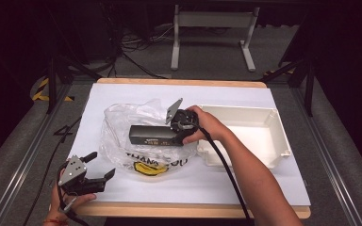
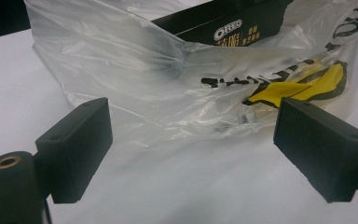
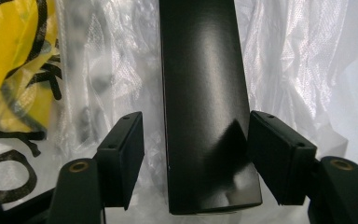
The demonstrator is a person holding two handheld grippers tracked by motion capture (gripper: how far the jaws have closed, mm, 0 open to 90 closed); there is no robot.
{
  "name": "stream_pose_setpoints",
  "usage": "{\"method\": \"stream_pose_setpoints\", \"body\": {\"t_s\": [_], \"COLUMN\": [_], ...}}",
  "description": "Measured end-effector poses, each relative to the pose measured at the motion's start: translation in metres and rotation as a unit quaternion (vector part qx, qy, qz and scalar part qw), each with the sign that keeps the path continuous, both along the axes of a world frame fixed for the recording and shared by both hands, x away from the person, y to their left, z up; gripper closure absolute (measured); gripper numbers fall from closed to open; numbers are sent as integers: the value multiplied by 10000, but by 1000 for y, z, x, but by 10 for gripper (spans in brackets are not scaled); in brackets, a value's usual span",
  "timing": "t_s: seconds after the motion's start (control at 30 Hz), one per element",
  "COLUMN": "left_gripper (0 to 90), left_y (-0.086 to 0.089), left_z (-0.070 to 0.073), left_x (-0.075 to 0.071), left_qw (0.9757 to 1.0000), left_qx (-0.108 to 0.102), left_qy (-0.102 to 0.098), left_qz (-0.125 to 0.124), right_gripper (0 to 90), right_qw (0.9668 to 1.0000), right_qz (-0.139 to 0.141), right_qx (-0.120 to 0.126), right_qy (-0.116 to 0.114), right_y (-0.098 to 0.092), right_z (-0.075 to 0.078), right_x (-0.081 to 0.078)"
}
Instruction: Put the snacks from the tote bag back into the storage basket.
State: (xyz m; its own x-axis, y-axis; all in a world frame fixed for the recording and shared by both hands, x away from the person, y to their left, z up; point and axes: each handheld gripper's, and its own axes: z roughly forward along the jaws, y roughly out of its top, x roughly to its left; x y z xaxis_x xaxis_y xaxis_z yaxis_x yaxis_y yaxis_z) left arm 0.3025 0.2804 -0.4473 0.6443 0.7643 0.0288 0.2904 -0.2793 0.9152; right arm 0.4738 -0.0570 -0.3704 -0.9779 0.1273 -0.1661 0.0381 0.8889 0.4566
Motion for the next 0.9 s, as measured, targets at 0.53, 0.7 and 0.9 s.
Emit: {"method": "stream_pose_setpoints", "body": {"t_s": [0.53,0.7,0.9], "left_gripper": [125,125,125], "left_y": [-1,0,0], "left_z": [-1,-1,-2], "left_x": [0,1,2], "left_qw": [10000,9999,9999], "left_qx": [-32,-29,-52], "left_qy": [50,57,58], "left_qz": [-56,-81,-66], "right_gripper": [398,392,408], "right_qw": [9988,9981,9983], "right_qz": [-18,-36,-1], "right_qx": [-477,-583,-519], "right_qy": [130,205,246], "right_y": [8,11,11], "right_z": [-10,-12,-15], "right_x": [11,13,15]}}
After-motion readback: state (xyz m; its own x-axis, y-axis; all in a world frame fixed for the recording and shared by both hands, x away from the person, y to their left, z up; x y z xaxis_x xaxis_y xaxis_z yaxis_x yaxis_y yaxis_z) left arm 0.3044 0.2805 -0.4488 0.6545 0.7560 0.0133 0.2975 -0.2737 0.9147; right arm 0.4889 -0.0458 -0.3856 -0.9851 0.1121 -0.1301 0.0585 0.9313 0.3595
